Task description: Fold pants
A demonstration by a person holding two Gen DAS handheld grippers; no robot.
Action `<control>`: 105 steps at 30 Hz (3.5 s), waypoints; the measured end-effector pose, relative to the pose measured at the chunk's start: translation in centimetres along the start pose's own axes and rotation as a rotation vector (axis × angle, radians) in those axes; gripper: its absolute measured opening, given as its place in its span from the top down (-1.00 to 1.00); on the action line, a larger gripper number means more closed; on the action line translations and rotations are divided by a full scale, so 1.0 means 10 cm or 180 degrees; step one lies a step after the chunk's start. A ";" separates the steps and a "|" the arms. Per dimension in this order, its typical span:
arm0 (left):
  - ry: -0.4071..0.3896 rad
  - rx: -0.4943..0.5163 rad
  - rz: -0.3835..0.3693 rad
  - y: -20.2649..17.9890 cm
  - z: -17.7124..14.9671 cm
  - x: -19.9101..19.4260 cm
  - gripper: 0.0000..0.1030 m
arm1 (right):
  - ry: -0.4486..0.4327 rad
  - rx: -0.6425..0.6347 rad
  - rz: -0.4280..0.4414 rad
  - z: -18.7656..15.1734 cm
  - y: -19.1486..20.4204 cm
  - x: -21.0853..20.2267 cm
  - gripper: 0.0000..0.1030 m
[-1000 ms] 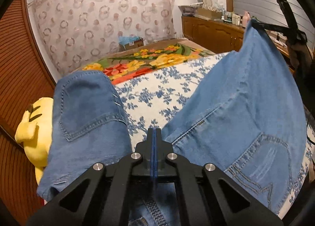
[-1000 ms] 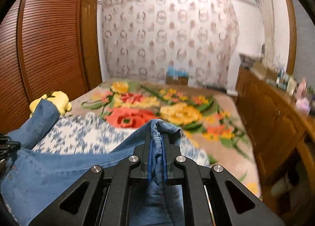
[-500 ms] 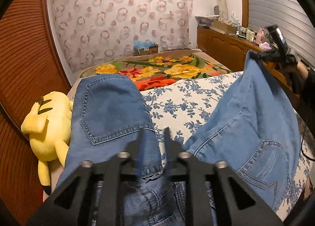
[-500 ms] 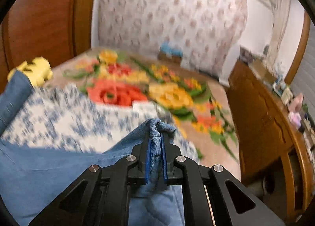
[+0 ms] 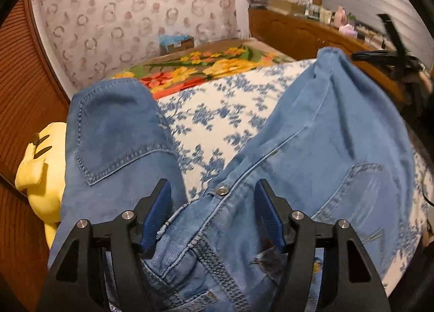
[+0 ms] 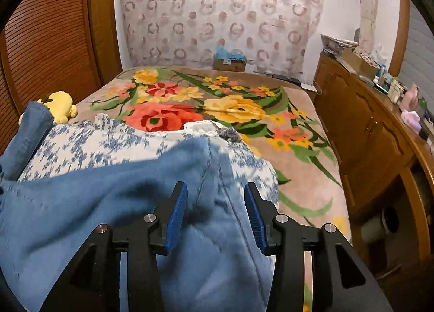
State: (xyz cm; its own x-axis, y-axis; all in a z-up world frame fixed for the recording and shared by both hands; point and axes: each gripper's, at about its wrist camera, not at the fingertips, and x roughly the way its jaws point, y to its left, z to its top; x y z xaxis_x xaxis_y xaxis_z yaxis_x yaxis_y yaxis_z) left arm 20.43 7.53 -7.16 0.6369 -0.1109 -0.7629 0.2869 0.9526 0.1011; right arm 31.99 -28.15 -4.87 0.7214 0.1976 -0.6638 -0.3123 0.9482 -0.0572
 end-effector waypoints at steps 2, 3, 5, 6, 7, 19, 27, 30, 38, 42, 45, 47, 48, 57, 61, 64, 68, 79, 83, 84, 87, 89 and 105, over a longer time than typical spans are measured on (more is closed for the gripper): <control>0.0019 0.0037 0.0039 -0.01 -0.02 -0.01 -0.01 | -0.0012 0.0025 0.0013 -0.10 -0.01 -0.07 0.11; 0.0030 0.0067 0.0069 -0.02 -0.03 -0.02 0.10 | -0.0017 0.0039 0.0020 -0.15 -0.03 -0.12 0.11; 0.0030 0.0139 0.0088 -0.04 -0.06 -0.07 0.49 | -0.0026 0.0061 0.0052 -0.23 -0.04 -0.19 0.11; 0.0017 0.0163 0.0081 -0.05 -0.07 -0.10 0.58 | -0.0035 0.0062 0.0056 -0.27 -0.06 -0.25 0.11; -0.0022 0.0196 0.0125 -0.07 -0.08 -0.15 0.69 | -0.0054 0.0065 0.0057 -0.31 -0.08 -0.29 0.11; -0.0263 -0.0244 0.0180 0.17 -0.06 -0.36 0.65 | -0.0050 0.0317 0.0087 -0.60 -0.22 -0.53 0.11; -0.0522 -0.0365 0.0072 0.05 -0.03 -0.54 -0.19 | 0.0019 0.0525 0.0254 -0.60 -0.20 -0.44 0.11; -0.0633 -0.0429 0.0026 0.02 -0.01 -0.62 -0.56 | 0.0047 0.0548 0.0311 -0.54 -0.17 -0.32 0.11; -0.0720 -0.0487 -0.0061 -0.12 -0.05 -0.69 -0.56 | 0.0187 0.0611 0.0357 -0.47 -0.15 -0.06 0.51; -0.0710 -0.0437 -0.0014 -0.18 -0.12 -0.73 -0.56 | -0.0009 0.0545 0.0304 -0.48 -0.16 -0.28 0.97; -0.0716 -0.0444 -0.0003 -0.19 -0.17 -0.78 -0.56 | -0.0407 0.0742 0.0147 -0.50 -0.35 -0.72 0.98; -0.0741 -0.0455 -0.0010 -0.20 -0.21 -0.83 -0.56 | -0.0568 0.0768 0.0000 -0.53 -0.45 -1.02 0.98; -0.0754 -0.0458 -0.0012 -0.21 -0.22 -0.86 -0.56 | -0.0589 0.0749 -0.0051 -0.54 -0.47 -1.12 0.98; -0.0831 -0.0589 0.0030 -0.19 -0.43 -1.16 -0.56 | -0.0476 0.0651 0.0033 -0.50 -0.35 -1.42 0.98; -0.0862 -0.0630 0.0101 -0.14 -0.54 -1.31 -0.56 | -0.0649 0.0363 0.0305 -0.28 0.06 -1.68 0.98; -0.0887 -0.0664 0.0141 -0.09 -0.63 -1.43 -0.56 | -0.0781 0.0068 0.0571 -0.13 0.51 -1.90 0.98; -0.0906 -0.0694 0.0226 -0.01 -0.74 -1.56 -0.56 | -0.0878 -0.0204 0.1036 0.07 1.08 -2.14 0.98; -0.0896 -0.0689 0.0284 0.08 -0.91 -1.66 -0.56 | -0.0526 -0.0791 0.1587 0.20 1.79 -2.07 0.35; -0.0855 -0.0674 0.0199 0.02 -0.90 -1.55 -0.56 | -0.0429 -0.0775 0.1428 0.21 1.72 -1.91 0.35; -0.0840 -0.0665 0.0178 -0.01 -0.88 -1.52 -0.56 | -0.0411 -0.0753 0.1398 0.23 1.74 -1.92 0.35; -0.0795 -0.0627 0.0100 -0.12 -0.83 -1.37 -0.56 | -0.0342 -0.0648 0.1295 0.22 1.84 -1.82 0.34; -0.0779 -0.0593 0.0045 -0.19 -0.78 -1.30 -0.56 | -0.0297 -0.0595 0.1222 0.19 1.85 -1.74 0.29; -0.0432 -0.0164 -0.0125 -0.70 -0.26 -0.52 -0.19 | 0.0157 -0.0340 0.1056 -0.15 1.95 -1.34 0.14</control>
State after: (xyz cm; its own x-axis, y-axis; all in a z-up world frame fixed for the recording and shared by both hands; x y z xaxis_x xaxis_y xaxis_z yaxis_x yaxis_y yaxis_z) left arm 13.21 2.17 -5.60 0.7178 -0.1823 -0.6720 0.2787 0.9597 0.0373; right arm 15.29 -12.70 1.81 0.5398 0.4760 -0.6943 -0.5895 0.8025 0.0918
